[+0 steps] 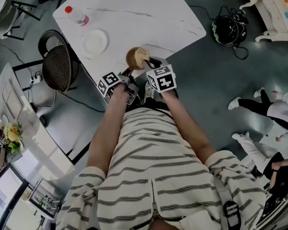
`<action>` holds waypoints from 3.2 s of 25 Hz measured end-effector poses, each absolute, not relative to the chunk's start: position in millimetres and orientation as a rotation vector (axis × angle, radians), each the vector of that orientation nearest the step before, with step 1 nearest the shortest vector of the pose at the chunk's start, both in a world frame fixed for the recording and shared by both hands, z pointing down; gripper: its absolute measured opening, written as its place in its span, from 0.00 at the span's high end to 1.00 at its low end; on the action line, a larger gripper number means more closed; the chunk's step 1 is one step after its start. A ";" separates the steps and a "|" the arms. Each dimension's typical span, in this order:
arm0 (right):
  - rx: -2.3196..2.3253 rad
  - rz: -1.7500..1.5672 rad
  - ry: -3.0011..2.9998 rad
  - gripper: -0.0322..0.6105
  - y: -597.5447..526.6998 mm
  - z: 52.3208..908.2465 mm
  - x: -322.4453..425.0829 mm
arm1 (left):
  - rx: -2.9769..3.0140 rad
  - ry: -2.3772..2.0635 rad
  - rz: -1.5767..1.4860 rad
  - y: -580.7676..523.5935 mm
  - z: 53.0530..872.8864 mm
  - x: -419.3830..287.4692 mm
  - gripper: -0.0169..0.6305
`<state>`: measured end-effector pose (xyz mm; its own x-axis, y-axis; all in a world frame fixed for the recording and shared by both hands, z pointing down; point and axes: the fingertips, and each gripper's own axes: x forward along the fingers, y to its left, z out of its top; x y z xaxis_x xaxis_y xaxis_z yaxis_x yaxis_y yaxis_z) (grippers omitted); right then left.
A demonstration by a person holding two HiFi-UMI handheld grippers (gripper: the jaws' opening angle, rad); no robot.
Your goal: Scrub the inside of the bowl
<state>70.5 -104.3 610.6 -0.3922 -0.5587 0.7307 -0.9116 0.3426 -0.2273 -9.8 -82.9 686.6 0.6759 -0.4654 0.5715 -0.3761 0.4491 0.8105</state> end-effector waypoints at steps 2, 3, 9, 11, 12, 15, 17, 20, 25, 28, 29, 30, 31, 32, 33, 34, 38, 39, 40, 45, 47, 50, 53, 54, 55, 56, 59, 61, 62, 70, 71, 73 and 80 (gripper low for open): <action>1.264 0.851 -2.064 0.84 -102.0 615.0 68.6 | 1.144 -0.877 -0.057 -81.6 686.6 -10.4 0.96; 1.259 0.852 -2.061 0.84 -101.3 616.8 68.1 | 1.144 -0.876 -0.053 -81.3 686.7 -10.4 0.96; 1.230 0.830 -2.037 0.84 -102.8 628.7 66.2 | 1.146 -0.869 -0.044 -80.9 686.0 -9.3 0.96; 1.225 0.828 -2.032 0.84 -102.4 632.7 66.0 | 1.146 -0.870 -0.038 -80.3 686.4 -9.4 0.96; 1.224 0.829 -2.032 0.84 -102.3 634.2 66.1 | 1.148 -0.870 -0.035 -80.1 686.7 -9.6 0.96; 1.230 0.830 -2.032 0.84 -103.8 636.9 67.9 | 1.154 -0.869 -0.033 -80.3 686.7 -9.4 0.96; 1.235 0.823 -2.026 0.84 -106.4 639.5 70.5 | 1.157 -0.867 -0.031 -80.3 685.8 -8.8 0.96; 1.244 0.820 -2.020 0.84 -111.0 643.9 73.1 | 1.162 -0.864 -0.028 -80.0 685.0 -8.5 0.96; 1.238 0.787 -2.027 0.84 -118.0 649.4 71.0 | 1.171 -0.863 -0.023 -81.4 684.9 -7.8 0.96; 1.233 0.777 -2.037 0.84 -122.5 651.2 66.2 | 1.177 -0.870 -0.022 -83.1 685.2 -9.9 0.96; 1.231 0.773 -2.041 0.84 -124.6 651.5 64.4 | 1.180 -0.873 -0.022 -84.1 685.0 -10.5 0.96; 1.228 0.767 -2.044 0.84 -126.7 651.6 62.7 | 1.183 -0.876 -0.022 -85.1 684.8 -11.0 0.96; 1.224 0.762 -2.046 0.84 -128.7 651.5 60.8 | 1.186 -0.878 -0.022 -86.1 684.7 -11.3 0.96; 1.219 0.757 -2.048 0.84 -130.4 651.4 58.6 | 1.189 -0.880 -0.023 -86.9 684.7 -11.5 0.96; 1.213 0.753 -2.050 0.84 -131.7 651.3 56.3 | 1.191 -0.881 -0.022 -87.4 684.7 -11.5 0.96; 1.206 0.749 -2.052 0.84 -132.8 651.1 54.0 | 1.193 -0.880 -0.021 -87.9 684.5 -11.2 0.96; 1.177 0.742 -2.070 0.84 -134.7 649.0 45.8 | 1.196 -0.882 -0.018 -89.5 682.9 -10.5 0.96; 1.173 0.742 -2.076 0.84 -134.9 648.3 44.2 | 1.194 -0.883 -0.019 -89.8 682.8 -10.4 0.96; 1.168 0.742 -2.084 0.84 -134.9 647.9 42.3 | 1.193 -0.882 -0.021 -89.9 682.8 -10.4 0.96; 1.124 0.738 -2.118 0.84 -132.1 648.6 28.4 | 1.186 -0.879 -0.027 -91.0 682.8 -10.3 0.96; 1.113 0.733 -2.129 0.84 -131.5 648.6 24.6 | 1.177 -0.882 -0.037 -92.5 682.8 -10.8 0.96; 1.090 0.737 -2.133 0.84 -128.9 649.3 23.2 | 1.173 -0.889 -0.042 -92.8 683.5 -12.2 0.96; 1.066 0.749 -2.137 0.84 -125.2 648.0 23.8 | 1.169 -0.895 -0.045 -92.6 683.8 -13.1 0.96; 1.062 0.755 -2.138 0.85 -123.8 647.2 24.0 | 1.168 -0.897 -0.045 -92.9 683.8 -13.6 0.96; 1.055 0.762 -2.136 0.84 -121.5 647.0 24.3 | 1.166 -0.898 -0.046 -93.1 684.0 -14.2 0.96; 1.048 0.769 -2.130 0.85 -118.5 647.4 24.9 | 1.165 -0.900 -0.048 -93.1 684.3 -14.7 0.96; 1.038 0.774 -2.118 0.85 -111.8 648.1 28.1 | 1.160 -0.901 -0.053 -92.2 685.2 -14.6 0.96; 1.032 0.765 -2.114 0.85 -109.8 647.1 29.9 | 1.158 -0.900 -0.054 -92.2 684.7 -14.1 0.96; 1.028 0.758 -2.112 0.85 -108.9 646.5 30.4 | 1.158 -0.901 -0.055 -92.3 684.5 -14.1 0.96; 0.994 0.659 -2.101 0.85 -103.3 643.6 33.6 | 1.159 -0.902 -0.055 -90.5 683.8 -14.3 0.96; 0.990 0.649 -2.099 0.85 -103.0 642.1 34.3 | 1.160 -0.903 -0.055 -90.5 683.7 -14.4 0.96; 0.979 0.629 -2.085 0.85 -101.3 641.3 37.1 | 1.160 -0.906 -0.058 -90.2 683.6 -14.7 0.96; 0.987 0.546 -2.038 0.85 -104.4 643.2 50.4 | 1.159 -0.906 -0.058 -87.1 683.3 -15.7 0.96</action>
